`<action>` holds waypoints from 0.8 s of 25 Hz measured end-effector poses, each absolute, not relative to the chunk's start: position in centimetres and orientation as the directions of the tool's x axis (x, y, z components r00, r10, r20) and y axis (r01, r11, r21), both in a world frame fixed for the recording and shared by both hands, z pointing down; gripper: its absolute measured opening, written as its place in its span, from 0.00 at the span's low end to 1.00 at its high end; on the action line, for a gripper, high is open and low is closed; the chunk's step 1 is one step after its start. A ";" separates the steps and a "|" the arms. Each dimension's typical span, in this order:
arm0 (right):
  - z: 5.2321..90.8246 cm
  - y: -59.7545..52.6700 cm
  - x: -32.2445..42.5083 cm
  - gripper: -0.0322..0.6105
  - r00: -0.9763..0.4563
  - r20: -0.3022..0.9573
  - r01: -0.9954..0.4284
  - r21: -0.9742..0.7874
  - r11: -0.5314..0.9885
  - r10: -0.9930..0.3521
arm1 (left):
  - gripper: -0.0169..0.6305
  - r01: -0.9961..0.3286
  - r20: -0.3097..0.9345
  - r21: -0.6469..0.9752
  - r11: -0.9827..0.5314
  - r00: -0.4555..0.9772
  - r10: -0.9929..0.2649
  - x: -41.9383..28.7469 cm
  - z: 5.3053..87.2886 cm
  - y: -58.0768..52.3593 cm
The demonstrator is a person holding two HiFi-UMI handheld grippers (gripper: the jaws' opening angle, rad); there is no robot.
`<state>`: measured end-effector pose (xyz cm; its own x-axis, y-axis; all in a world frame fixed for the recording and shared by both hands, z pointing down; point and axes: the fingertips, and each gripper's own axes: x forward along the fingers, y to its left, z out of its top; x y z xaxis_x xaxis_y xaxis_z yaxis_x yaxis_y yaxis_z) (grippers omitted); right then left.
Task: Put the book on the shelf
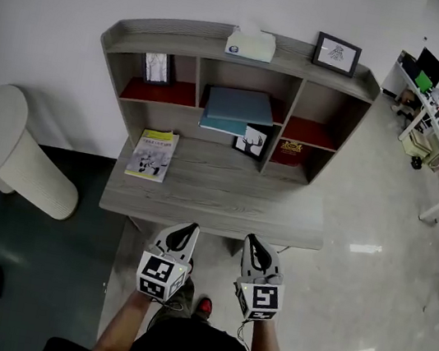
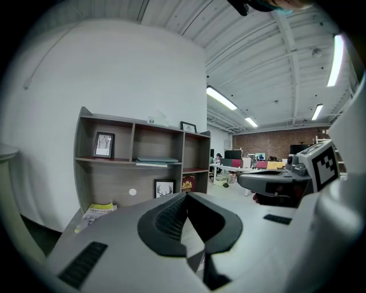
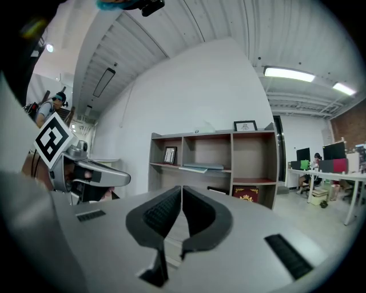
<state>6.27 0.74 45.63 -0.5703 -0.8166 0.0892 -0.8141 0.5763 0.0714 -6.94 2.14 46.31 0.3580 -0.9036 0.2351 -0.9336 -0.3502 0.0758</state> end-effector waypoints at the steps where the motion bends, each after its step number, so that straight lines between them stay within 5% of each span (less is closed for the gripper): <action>1: 45.6 0.9 6.3 0.11 -0.573 0.091 -0.812 0.073 0.579 -0.815 | 0.04 -0.934 0.235 0.077 -0.349 0.357 -0.904 -6.9 46.3 2.3; 20: 45.4 1.7 7.0 0.11 -0.576 0.090 -0.809 0.079 0.583 -0.812 | 0.04 -0.932 0.226 0.084 -0.351 0.361 -0.905 -6.1 45.9 2.7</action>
